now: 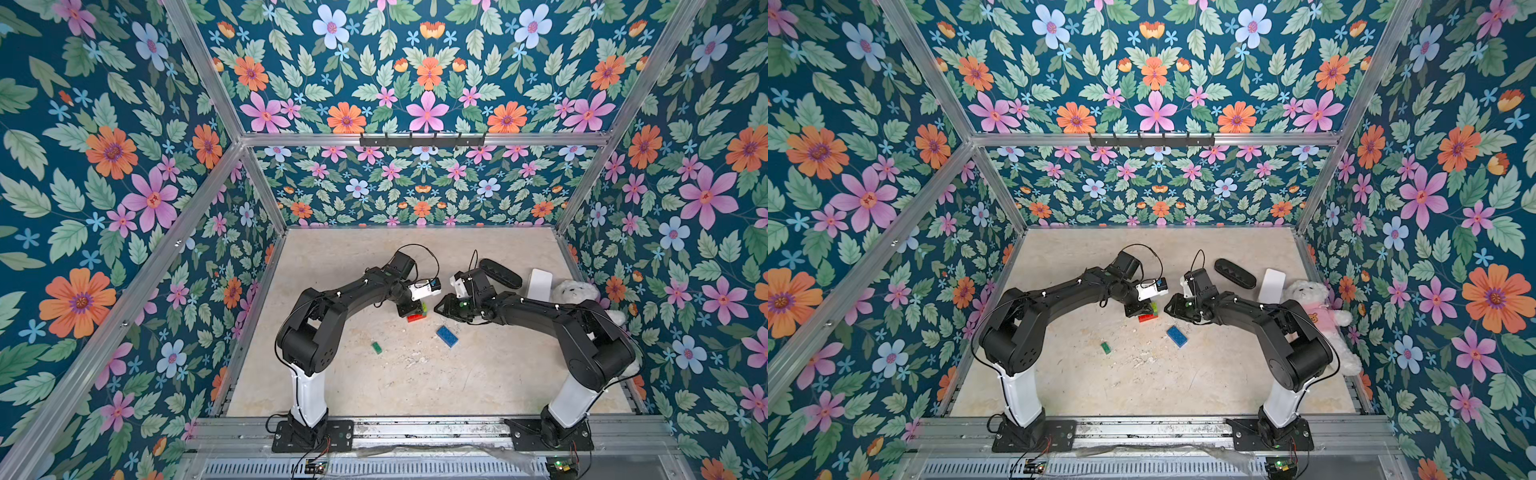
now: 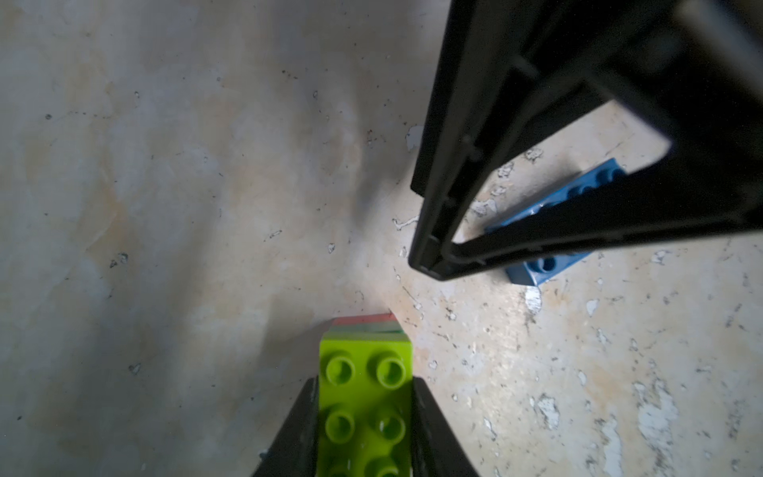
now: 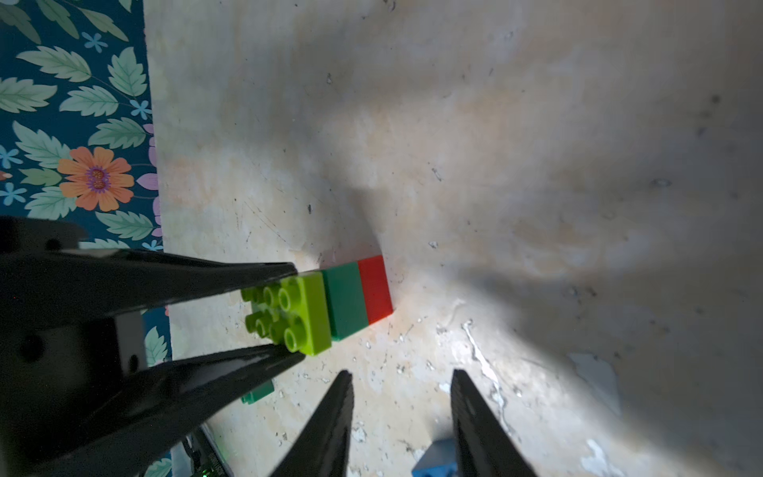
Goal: Assemble the number 5 with lego
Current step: Assemble the lego brick with the lego brick.
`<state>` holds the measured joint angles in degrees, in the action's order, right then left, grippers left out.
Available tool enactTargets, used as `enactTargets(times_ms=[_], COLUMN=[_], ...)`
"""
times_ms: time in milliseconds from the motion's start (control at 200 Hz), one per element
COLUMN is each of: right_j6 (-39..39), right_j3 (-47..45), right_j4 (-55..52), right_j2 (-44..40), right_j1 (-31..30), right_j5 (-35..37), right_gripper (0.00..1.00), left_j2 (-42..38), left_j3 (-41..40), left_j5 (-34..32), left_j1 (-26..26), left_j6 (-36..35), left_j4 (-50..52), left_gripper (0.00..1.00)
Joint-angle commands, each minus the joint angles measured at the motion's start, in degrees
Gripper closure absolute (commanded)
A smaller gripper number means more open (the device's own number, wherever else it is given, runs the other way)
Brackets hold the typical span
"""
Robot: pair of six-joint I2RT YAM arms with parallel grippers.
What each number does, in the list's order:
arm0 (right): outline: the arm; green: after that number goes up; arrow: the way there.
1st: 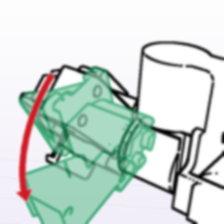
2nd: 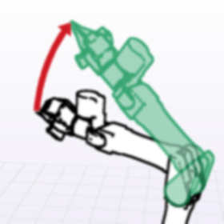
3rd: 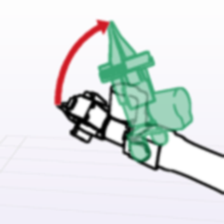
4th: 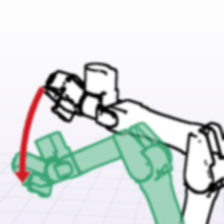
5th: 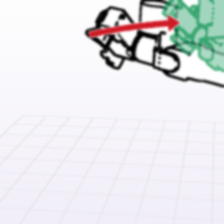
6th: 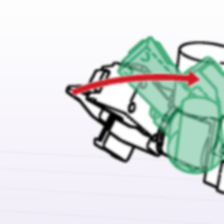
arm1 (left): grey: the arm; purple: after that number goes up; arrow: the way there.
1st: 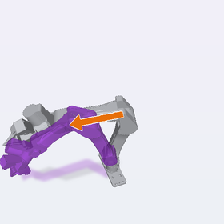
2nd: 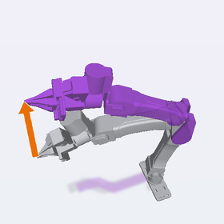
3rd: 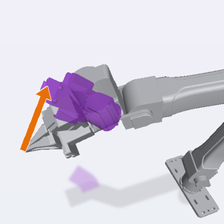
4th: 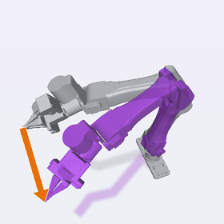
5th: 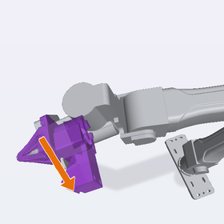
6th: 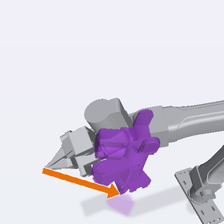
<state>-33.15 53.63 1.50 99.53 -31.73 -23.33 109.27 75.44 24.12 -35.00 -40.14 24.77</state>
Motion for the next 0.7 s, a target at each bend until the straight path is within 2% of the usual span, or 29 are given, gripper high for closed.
enactTargets(times_ms=[0, 450, 695], right_j6=[-0.5, -2.8, -1.8], right_j3=[0.8, 2.2, 4.1], right_j4=[2.4, 9.0, 6.6], right_j2=[0.4, 4.1, 6.4], right_j1=[-0.1, -0.1, 0.0], right_j5=[-2.7, -8.7, -7.9], right_gripper=[0.57, 0.57, 0.59], left_j2=[0.3, 1.3, 0.9], left_j3=[-0.4, 1.1, 1.4], left_j5=[-1.6, -2.4, -3.3], left_j1=[-0.1, -0.4, -0.7], left_j6=[1.1, 1.1, 2.3], left_j4=[0.8, 2.6, 3.0], left_gripper=[0.98, 0.99, 0.99])
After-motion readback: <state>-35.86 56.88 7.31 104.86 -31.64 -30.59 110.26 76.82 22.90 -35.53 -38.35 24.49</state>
